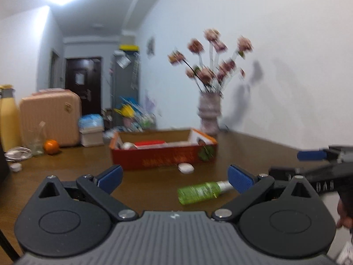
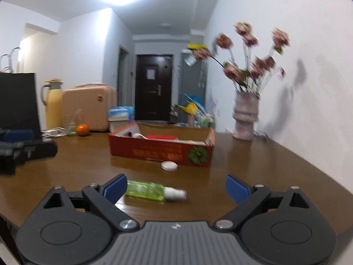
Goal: Organize rigid objects
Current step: 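Withdraw both grippers from the box and move toward the table, then grasp the green spray bottle with the left gripper while the right gripper grasps the white lid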
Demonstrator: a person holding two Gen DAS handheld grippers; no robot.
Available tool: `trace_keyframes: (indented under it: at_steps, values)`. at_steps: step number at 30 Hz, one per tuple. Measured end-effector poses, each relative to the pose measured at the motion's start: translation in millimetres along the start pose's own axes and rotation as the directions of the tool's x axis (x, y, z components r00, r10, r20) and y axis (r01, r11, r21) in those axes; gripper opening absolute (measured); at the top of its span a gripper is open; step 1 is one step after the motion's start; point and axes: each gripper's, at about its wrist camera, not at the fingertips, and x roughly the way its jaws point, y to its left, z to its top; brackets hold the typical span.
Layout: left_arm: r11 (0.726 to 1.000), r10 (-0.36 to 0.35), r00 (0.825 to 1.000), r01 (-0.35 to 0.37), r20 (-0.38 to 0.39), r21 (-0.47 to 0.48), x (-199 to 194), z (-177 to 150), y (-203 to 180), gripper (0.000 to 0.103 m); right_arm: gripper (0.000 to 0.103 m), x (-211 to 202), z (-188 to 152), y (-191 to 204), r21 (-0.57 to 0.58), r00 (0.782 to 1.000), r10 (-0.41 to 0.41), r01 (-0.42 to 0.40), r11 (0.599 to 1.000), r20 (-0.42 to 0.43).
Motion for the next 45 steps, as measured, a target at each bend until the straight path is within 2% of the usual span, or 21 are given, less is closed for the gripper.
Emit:
trace_keyframes:
  at_steps: [3, 7, 10, 12, 16, 19, 21, 23, 24, 25, 27, 29, 33, 35, 37, 38, 40, 41, 43, 45]
  values:
    - [0.998, -0.052, 0.998, 0.054, -0.046, 0.037, 22.1, -8.6, -7.1, 0.103, 0.096, 7.0, -5.2, -13.4, 0.055, 1.000, -0.021, 0.022, 0.998, -0.022]
    - [0.989, -0.095, 0.988, 0.108, -0.123, 0.101, 66.2, -16.4, -15.7, 0.103, 0.096, 25.9, -15.3, -23.9, 0.070, 0.997, -0.031, 0.036, 0.997, -0.064]
    - [0.986, -0.066, 0.981, 0.091, -0.182, 0.137, 104.4, -15.2, -19.2, 0.102, 0.096, 41.5, -22.2, -32.2, 0.085, 0.995, -0.023, 0.031, 0.996, -0.094]
    - [0.982, -0.077, 0.973, 0.112, -0.218, 0.152, 129.9, -13.3, -19.6, 0.100, 0.096, 50.7, -25.8, -38.7, 0.099, 0.994, -0.024, 0.034, 0.995, -0.105]
    - [0.963, -0.129, 0.944, 0.193, -0.304, 0.191, 175.1, -13.2, -22.2, 0.097, 0.096, 72.8, -30.9, -56.9, 0.150, 0.992, -0.034, 0.052, 0.987, -0.125]
    - [0.939, -0.207, 0.900, 0.293, -0.383, 0.182, 208.2, -18.6, -24.0, 0.095, 0.095, 89.3, -34.6, -69.0, 0.179, 0.989, -0.049, 0.074, 0.981, -0.138]
    - [0.934, -0.228, 0.859, 0.326, -0.459, 0.144, 230.5, -26.5, -23.2, 0.067, 0.094, 100.9, -36.2, -76.3, 0.192, 0.986, -0.059, 0.088, 0.977, -0.154]
    - [0.934, -0.278, 0.846, 0.348, -0.455, 0.076, 238.6, -25.7, -14.1, 0.033, 0.093, 110.5, -35.9, -82.8, 0.204, 0.985, -0.063, 0.095, 0.974, -0.161]
    - [0.940, -0.268, 0.845, 0.335, -0.463, 0.067, 240.5, -23.1, -9.6, 0.032, 0.093, 114.6, -34.5, -85.4, 0.207, 0.985, -0.066, 0.099, 0.973, -0.160]
    - [0.945, -0.266, 0.847, 0.323, -0.459, 0.048, 240.4, -21.0, -3.3, 0.031, 0.093, 119.8, -32.3, -87.7, 0.207, 0.985, -0.069, 0.102, 0.973, -0.159]
    - [0.949, -0.283, 0.868, 0.315, -0.407, 0.011, 234.9, -18.7, 13.7, 0.031, 0.093, 130.6, -26.0, -89.8, 0.207, 0.985, -0.065, 0.098, 0.973, -0.157]
    - [0.959, -0.269, 0.888, 0.282, -0.374, -0.021, 231.8, -13.9, 31.3, 0.031, 0.089, 146.7, -15.0, -88.8, 0.203, 0.987, -0.034, 0.066, 0.977, -0.159]
    - [0.987, -0.160, 0.938, 0.146, -0.307, -0.068, 229.4, -3.8, 76.5, 0.031, 0.089, 194.9, 16.9, -63.7, 0.123, 0.984, 0.085, -0.066, 0.990, -0.157]
    - [0.993, -0.103, 0.956, 0.084, -0.276, -0.081, 228.4, 1.8, 95.0, 0.031, 0.082, 229.9, 29.2, -45.9, 0.083, 0.969, 0.169, -0.156, 0.984, -0.182]
    - [0.993, -0.071, 0.965, 0.044, -0.254, -0.110, 224.8, 6.9, 111.9, 0.031, 0.062, 268.6, 36.0, -31.7, 0.086, 0.940, 0.219, -0.203, 0.975, -0.262]
    - [0.992, -0.059, 0.968, 0.028, -0.245, -0.127, 224.3, 7.7, 119.0, 0.031, 0.057, 288.0, 36.8, -24.9, 0.094, 0.920, 0.236, -0.217, 0.972, -0.312]
    - [0.988, -0.055, 0.971, 0.018, -0.232, -0.155, 217.1, 10.4, 128.9, 0.031, 0.051, 312.7, 34.4, -13.2, 0.084, 0.905, 0.226, -0.209, 0.974, -0.361]
    - [0.986, -0.054, 0.972, 0.015, -0.228, -0.168, 217.1, 10.7, 130.3, 0.031, 0.045, 321.5, 32.7, -7.9, 0.077, 0.903, 0.204, -0.189, 0.979, -0.378]
    - [0.985, -0.048, 0.973, 0.009, -0.224, -0.170, 211.0, 11.3, 131.0, 0.031, 0.039, 326.1, 29.4, 3.1, 0.004, 0.925, 0.130, -0.138, 0.990, -0.357]
    - [0.988, -0.045, 0.975, 0.011, -0.216, -0.157, 208.7, 11.5, 126.8, 0.031, 0.039, 325.1, 27.7, 8.2, -0.017, 0.933, 0.107, -0.120, 0.993, -0.344]
